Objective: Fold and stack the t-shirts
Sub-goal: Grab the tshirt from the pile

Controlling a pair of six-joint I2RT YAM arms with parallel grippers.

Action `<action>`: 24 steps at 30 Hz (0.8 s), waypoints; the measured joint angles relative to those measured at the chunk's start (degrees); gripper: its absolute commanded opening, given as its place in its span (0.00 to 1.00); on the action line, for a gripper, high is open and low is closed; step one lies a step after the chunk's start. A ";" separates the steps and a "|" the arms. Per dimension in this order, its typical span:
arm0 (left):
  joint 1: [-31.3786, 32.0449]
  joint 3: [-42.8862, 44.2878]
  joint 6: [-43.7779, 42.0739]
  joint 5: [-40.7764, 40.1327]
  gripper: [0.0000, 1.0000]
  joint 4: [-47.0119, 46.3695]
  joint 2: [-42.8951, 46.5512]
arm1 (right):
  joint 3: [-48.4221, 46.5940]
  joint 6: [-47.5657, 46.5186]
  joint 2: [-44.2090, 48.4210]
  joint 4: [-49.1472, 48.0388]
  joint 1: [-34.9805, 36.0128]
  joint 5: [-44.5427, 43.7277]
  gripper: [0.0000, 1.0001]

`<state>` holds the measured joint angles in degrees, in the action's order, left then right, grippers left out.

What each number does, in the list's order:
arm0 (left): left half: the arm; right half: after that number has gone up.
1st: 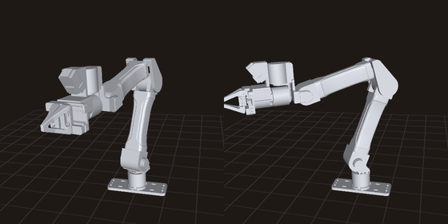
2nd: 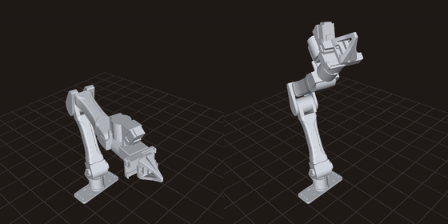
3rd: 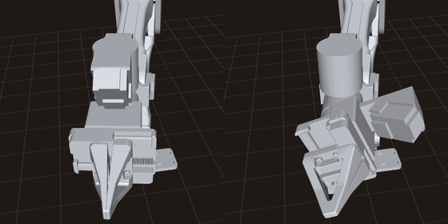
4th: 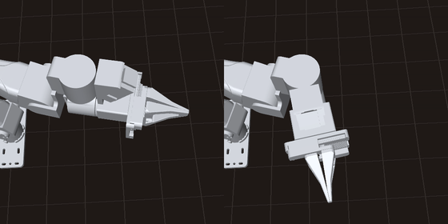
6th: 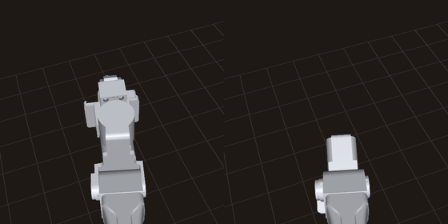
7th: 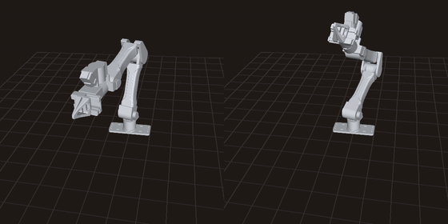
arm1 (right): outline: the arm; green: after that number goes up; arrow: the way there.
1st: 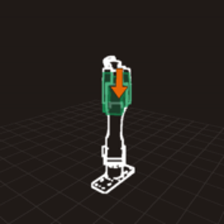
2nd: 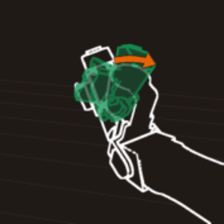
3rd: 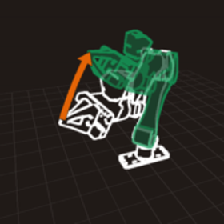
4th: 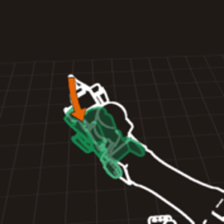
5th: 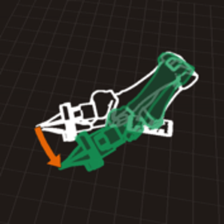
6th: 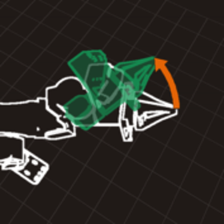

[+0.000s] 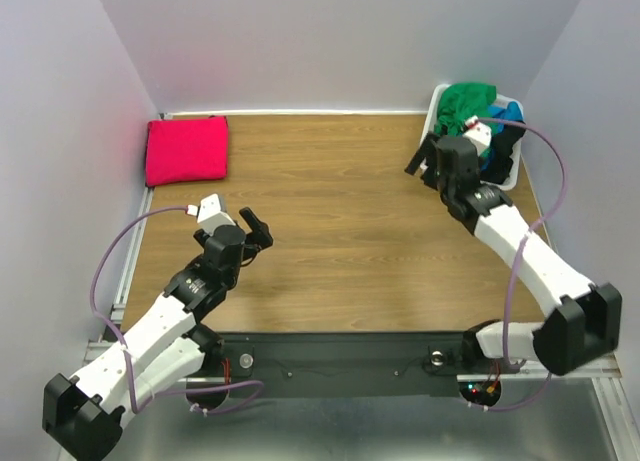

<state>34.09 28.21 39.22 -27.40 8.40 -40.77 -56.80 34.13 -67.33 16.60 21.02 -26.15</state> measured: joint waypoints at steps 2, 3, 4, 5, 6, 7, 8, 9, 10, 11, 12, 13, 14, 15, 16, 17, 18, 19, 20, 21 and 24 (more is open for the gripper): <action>0.00 0.00 0.00 -0.31 0.99 -0.02 0.07 | -8.04 -0.52 -7.19 1.40 -0.44 -0.98 1.00; 0.00 0.00 0.00 -0.42 0.99 -0.02 0.17 | -10.38 -0.87 -9.22 1.55 -0.59 -1.18 1.00; 0.00 0.00 -0.02 -0.48 0.99 -0.02 0.33 | -13.77 -1.42 -12.26 1.84 -1.44 -1.66 1.00; 0.00 0.00 -0.04 -0.52 0.99 -0.02 0.79 | -15.87 -1.62 -13.97 2.23 -2.19 -1.84 1.00; 0.00 0.00 -0.17 -0.50 0.99 -0.07 1.27 | -18.05 -2.16 -15.89 2.75 -3.21 -2.14 1.00; 0.00 0.00 -0.31 -0.50 0.99 -0.07 2.01 | -20.52 -2.89 -17.92 3.06 -4.66 -2.54 1.00; 0.00 0.00 -0.39 -0.48 0.99 -0.13 2.58 | -21.86 -3.26 -19.39 3.23 -5.77 -2.62 1.00; 0.00 0.00 -0.48 -0.48 0.99 -0.31 3.30 | -23.47 -3.89 -21.11 3.80 -7.28 -2.78 1.00; 0.00 0.00 -0.61 -0.50 0.99 -0.52 3.80 | -24.87 -4.68 -22.62 4.42 -8.44 -3.04 1.00; 0.00 0.00 -0.66 -0.50 0.99 -0.83 4.35 | -26.38 -5.68 -24.39 4.70 -9.79 -3.26 0.99; 0.00 0.00 -0.70 -0.52 0.99 -1.11 4.79 | -27.30 -6.38 -25.83 4.94 -10.97 -3.37 0.97; 0.00 0.00 -0.68 -0.68 0.99 -1.31 5.05 | -28.92 -7.63 -27.96 5.62 -12.17 -3.58 0.96; 0.00 0.00 -0.68 -0.90 0.99 -1.44 5.22 | -29.94 -8.74 -29.40 5.92 -12.87 -3.69 0.94; 0.00 0.00 -0.66 -1.16 0.99 -1.49 5.29 | -30.97 -9.55 -31.08 6.08 -13.77 -3.80 0.93; 0.00 0.00 -0.66 -1.44 0.99 -1.46 5.29 | -31.71 -10.58 -32.28 6.51 -14.23 -3.87 0.92; 0.00 0.00 -0.63 -1.73 0.99 -1.46 5.29 | -32.65 -11.45 -33.88 7.13 -14.53 -4.31 0.92; 0.00 0.00 -0.66 -1.92 0.99 -1.40 5.29 | -33.20 -12.39 -35.04 7.52 -14.58 -5.05 0.89; 0.00 0.00 -0.66 -2.05 0.99 -1.38 5.29 | -33.35 -12.85 -35.71 7.76 -14.53 -5.42 0.88; 0.00 0.00 -0.63 -2.25 0.99 -1.36 5.27 | -33.48 -13.49 -36.44 8.13 -14.53 -6.36 0.87; 0.00 0.00 -0.61 -2.54 0.99 -1.31 5.27 | -33.55 -14.08 -37.18 8.57 -14.58 -7.15 0.85; 0.00 0.00 -0.37 -3.41 0.99 -1.29 4.85 | -34.21 -15.58 -39.52 9.33 -14.71 -9.09 0.82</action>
<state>34.09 28.21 38.85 -30.81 7.11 -35.92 -91.00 18.55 -106.85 25.93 6.31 -35.24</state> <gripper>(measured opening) 0.986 0.848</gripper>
